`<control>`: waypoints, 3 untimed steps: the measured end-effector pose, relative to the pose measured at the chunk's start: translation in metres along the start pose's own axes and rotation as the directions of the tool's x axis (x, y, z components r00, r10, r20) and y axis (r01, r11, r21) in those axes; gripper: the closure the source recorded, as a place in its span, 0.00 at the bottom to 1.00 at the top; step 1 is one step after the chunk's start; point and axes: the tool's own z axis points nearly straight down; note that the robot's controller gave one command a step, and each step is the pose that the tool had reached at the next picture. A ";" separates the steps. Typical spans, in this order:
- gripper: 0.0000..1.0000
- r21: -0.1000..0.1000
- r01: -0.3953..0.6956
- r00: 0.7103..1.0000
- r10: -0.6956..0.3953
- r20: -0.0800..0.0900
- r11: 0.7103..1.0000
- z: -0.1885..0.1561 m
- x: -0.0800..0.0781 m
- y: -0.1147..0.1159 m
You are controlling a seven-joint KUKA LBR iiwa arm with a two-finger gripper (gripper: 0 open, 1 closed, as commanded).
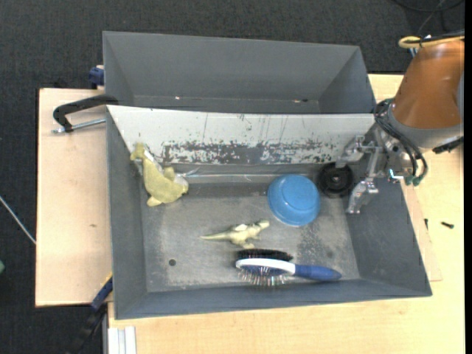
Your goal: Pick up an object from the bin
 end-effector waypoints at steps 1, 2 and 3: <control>0.00 0.007 0.194 0.981 -0.194 0.016 0.981 -0.087 0.034 0.008; 0.00 -0.003 0.321 0.947 -0.321 -0.001 0.947 0.015 0.085 0.079; 0.00 0.001 0.391 0.921 -0.391 0.006 0.921 0.078 0.059 0.128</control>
Offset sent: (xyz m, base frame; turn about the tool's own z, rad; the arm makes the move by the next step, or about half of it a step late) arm -0.0353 0.0073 0.0835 -0.1966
